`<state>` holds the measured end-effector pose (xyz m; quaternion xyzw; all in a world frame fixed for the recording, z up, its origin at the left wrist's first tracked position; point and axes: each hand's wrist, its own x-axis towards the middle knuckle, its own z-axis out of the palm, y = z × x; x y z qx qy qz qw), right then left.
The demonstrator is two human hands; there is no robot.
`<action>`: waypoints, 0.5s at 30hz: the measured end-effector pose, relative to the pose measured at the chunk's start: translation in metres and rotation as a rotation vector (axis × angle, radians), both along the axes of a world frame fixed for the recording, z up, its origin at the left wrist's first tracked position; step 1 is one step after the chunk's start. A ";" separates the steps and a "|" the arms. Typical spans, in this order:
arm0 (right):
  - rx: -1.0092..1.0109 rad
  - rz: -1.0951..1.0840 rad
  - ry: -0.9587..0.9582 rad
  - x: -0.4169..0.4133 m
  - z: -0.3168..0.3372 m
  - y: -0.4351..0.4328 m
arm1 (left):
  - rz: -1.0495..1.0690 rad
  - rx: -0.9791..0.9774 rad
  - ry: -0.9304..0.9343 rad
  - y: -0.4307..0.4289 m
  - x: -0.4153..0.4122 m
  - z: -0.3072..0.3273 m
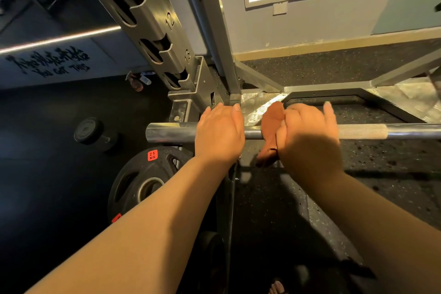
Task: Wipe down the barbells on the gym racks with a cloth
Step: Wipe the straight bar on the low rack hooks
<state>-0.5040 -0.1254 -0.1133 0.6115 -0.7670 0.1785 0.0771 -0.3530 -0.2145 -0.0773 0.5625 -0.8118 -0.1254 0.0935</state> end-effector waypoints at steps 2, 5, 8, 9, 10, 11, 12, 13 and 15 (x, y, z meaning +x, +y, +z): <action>-0.146 0.076 -0.142 0.019 0.004 -0.005 | 0.007 -0.036 -0.027 0.000 -0.002 -0.001; -0.166 0.264 0.022 0.042 -0.004 -0.007 | -0.012 -0.091 -0.033 -0.001 -0.003 -0.002; -0.240 0.358 -0.001 0.017 -0.007 -0.006 | -0.028 -0.084 -0.021 -0.002 -0.001 -0.002; -0.261 0.329 -0.051 0.007 -0.008 -0.005 | -0.027 -0.071 -0.018 -0.003 -0.001 -0.001; -0.273 0.299 -0.096 -0.003 -0.005 -0.003 | -0.029 -0.062 -0.022 -0.005 -0.002 0.000; -0.296 0.265 -0.104 -0.011 -0.002 -0.001 | -0.034 -0.056 -0.040 -0.007 -0.003 0.001; -0.320 0.225 -0.089 -0.014 0.001 0.001 | -0.036 -0.060 -0.070 -0.009 -0.004 0.001; -0.329 0.175 -0.098 -0.012 0.004 0.002 | -0.041 -0.094 -0.098 -0.010 -0.006 0.001; -0.305 0.085 -0.209 0.001 0.009 -0.002 | -0.073 -0.221 -0.148 -0.007 -0.010 0.001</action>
